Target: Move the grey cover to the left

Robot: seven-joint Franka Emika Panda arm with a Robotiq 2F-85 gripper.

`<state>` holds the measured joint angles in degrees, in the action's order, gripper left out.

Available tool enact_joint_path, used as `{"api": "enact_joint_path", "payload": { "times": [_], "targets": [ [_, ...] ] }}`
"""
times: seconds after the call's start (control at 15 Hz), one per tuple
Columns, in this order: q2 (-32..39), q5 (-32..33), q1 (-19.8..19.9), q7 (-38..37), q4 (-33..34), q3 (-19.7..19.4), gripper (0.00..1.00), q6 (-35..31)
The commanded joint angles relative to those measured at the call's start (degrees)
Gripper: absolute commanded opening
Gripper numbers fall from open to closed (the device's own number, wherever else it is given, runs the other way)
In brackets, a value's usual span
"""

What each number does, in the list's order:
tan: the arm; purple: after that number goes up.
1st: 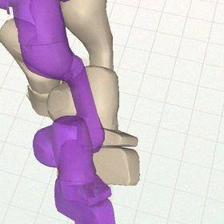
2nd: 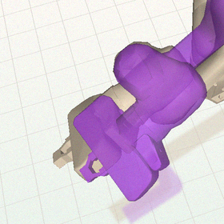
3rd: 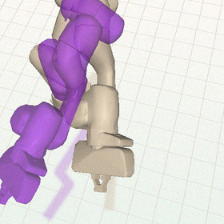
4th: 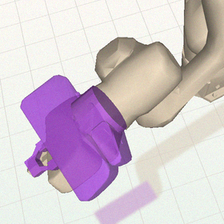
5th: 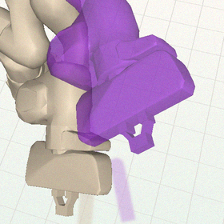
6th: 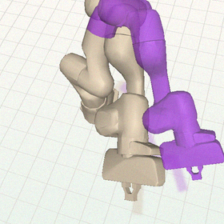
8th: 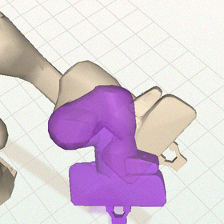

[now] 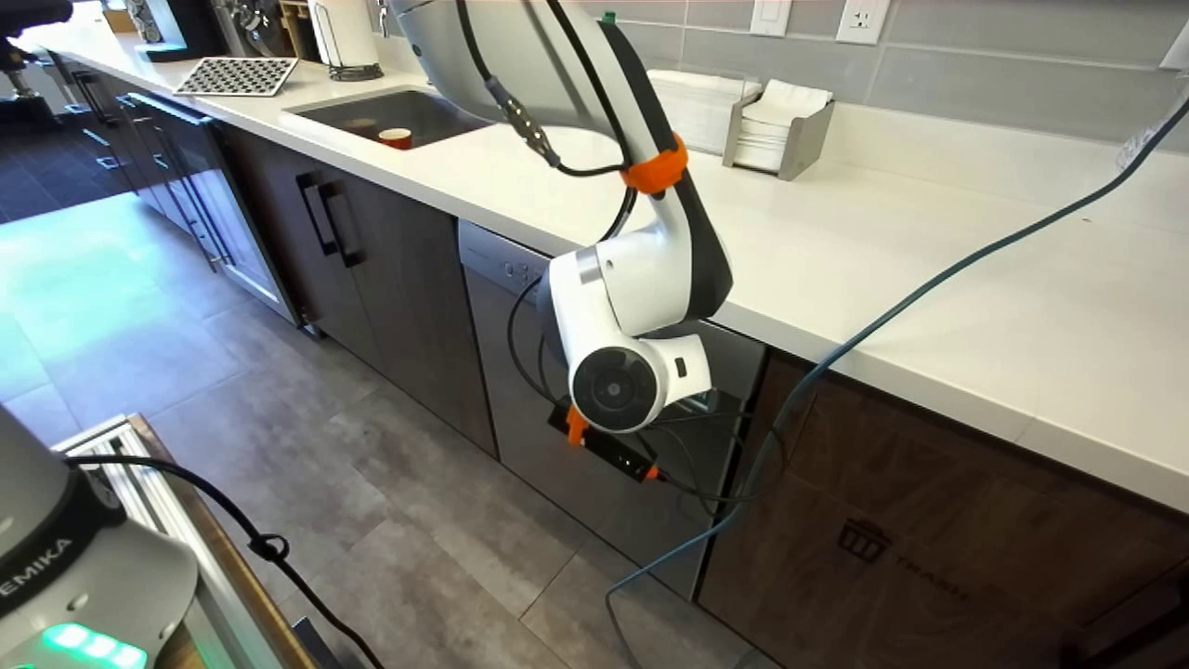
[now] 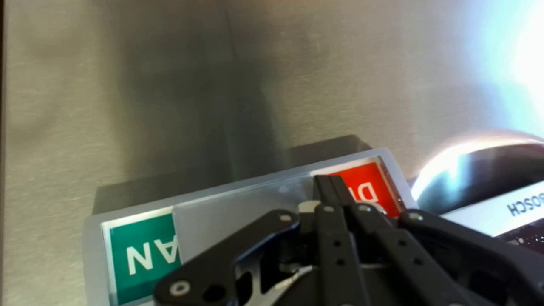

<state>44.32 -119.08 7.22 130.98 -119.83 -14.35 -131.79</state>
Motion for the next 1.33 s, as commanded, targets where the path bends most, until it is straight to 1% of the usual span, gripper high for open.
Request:
{"api": "enact_joint_path", "payload": {
  "times": [0.0,0.53,1.07,1.13,1.2,1.27],
  "targets": [
    [-1.2,3.6,-0.7,-4.7,-0.2,0.8,0.00,2.4],
    [-1.9,8.2,-0.7,-6.9,-1.0,1.3,0.00,4.1],
    [-2.1,8.8,-1.1,-7.5,-1.1,2.0,0.00,4.0],
    [-2.3,8.8,-1.0,-7.6,-1.2,1.9,0.26,3.9],
    [-2.5,8.9,-1.0,-7.6,-1.3,1.8,0.28,3.9],
    [-2.8,9.0,-1.1,-7.6,-1.6,1.6,0.33,3.7]
  ]
}}
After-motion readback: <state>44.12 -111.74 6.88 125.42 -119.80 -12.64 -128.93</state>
